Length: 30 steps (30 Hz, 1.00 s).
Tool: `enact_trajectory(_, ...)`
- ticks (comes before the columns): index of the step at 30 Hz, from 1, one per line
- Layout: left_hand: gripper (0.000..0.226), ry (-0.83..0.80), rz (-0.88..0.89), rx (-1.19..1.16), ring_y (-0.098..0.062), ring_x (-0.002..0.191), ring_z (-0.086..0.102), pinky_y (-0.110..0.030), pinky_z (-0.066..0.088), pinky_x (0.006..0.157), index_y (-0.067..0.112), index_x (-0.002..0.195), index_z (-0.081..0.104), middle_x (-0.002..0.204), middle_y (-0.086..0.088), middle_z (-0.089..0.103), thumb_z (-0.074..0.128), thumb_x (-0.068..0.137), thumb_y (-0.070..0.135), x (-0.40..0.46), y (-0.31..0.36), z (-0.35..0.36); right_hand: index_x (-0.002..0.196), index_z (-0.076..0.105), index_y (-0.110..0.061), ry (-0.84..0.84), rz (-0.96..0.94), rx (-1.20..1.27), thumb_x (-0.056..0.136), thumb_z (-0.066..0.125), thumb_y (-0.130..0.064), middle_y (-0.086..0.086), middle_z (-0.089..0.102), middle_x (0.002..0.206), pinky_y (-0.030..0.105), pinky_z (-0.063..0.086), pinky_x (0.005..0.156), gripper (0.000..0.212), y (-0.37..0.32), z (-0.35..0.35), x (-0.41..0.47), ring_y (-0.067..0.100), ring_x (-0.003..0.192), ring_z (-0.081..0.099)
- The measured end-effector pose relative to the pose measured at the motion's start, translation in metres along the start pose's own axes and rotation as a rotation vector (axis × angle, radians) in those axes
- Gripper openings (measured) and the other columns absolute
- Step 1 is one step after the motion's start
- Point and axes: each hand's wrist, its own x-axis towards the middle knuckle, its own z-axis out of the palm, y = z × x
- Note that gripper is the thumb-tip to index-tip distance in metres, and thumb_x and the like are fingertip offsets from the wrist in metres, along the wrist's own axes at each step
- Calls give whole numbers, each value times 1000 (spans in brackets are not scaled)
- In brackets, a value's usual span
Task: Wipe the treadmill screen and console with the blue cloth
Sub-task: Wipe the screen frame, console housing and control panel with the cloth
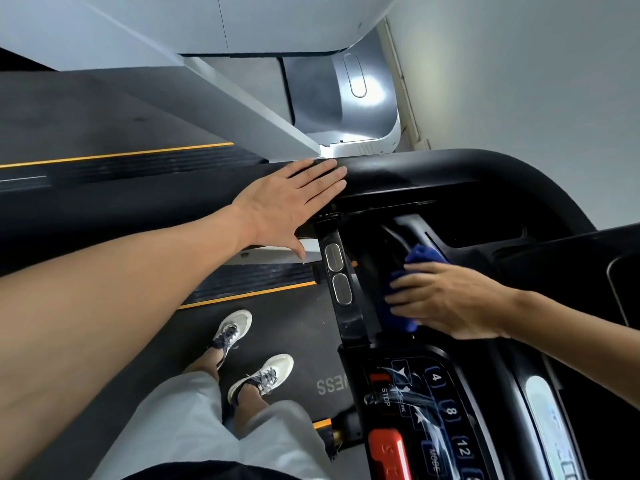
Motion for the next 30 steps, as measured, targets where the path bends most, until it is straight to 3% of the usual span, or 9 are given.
enact_trajectory(4, 133, -3, -2, -1, -31, 156, -15, -48, 1, 127, 6, 159, -16, 168, -13, -17, 37, 75, 95, 1, 0, 3, 134, 63, -33, 15, -50, -125, 97, 45, -44, -17, 55, 145, 37, 18, 119, 43, 2, 10, 13, 12, 141, 44)
enact_trajectory(7, 132, -2, -4, -2, -31, 156, -14, -47, 2, 127, 7, 159, -15, 169, -12, -16, 38, 75, 94, 2, -1, 3, 136, 62, -29, 49, 167, -179, 94, 47, -45, -8, 53, 148, 41, 18, 121, 48, 23, 11, 63, 18, 144, 41)
enact_trajectory(10, 133, -3, -13, 2, -30, 156, -13, -46, 3, 127, 7, 160, -14, 169, -12, -15, 38, 73, 95, 1, -1, 2, 144, 54, -27, 95, 291, -158, 98, 47, -45, -8, 42, 157, 42, 14, 125, 50, 35, 6, 86, 14, 152, 24)
enact_trajectory(15, 134, -16, -16, 10, -29, 156, -15, -45, 1, 127, 7, 159, -17, 168, -11, -17, 38, 74, 95, 1, 1, 1, 129, 65, -36, 83, 59, 7, 97, 49, -41, -20, 56, 143, 39, 18, 123, 36, 15, 7, 36, 13, 144, 40)
enact_trajectory(19, 135, -30, -20, 0, -29, 155, -18, -45, 0, 127, 8, 158, -19, 168, -10, -20, 41, 73, 94, 1, 1, 1, 129, 64, -40, 7, -46, 84, 99, 45, -41, -27, 54, 141, 34, 14, 123, 35, -17, 12, -6, 7, 144, 36)
enact_trajectory(26, 141, -55, -7, -28, -28, 155, -19, -45, 0, 128, 9, 158, -19, 168, -10, -20, 52, 69, 92, 1, 0, -5, 137, 57, -38, 74, 50, 191, 87, 57, -11, -25, 44, 151, 34, 3, 125, 57, -20, 21, -54, 5, 152, 17)
enact_trajectory(30, 143, -61, 2, -35, -29, 155, -19, -44, 0, 128, 9, 158, -19, 167, -11, -22, 55, 68, 91, 0, 0, -8, 138, 61, -29, 151, 175, 313, 83, 52, 3, -15, 48, 152, 38, 16, 124, 64, -14, 11, -68, 12, 150, 28)
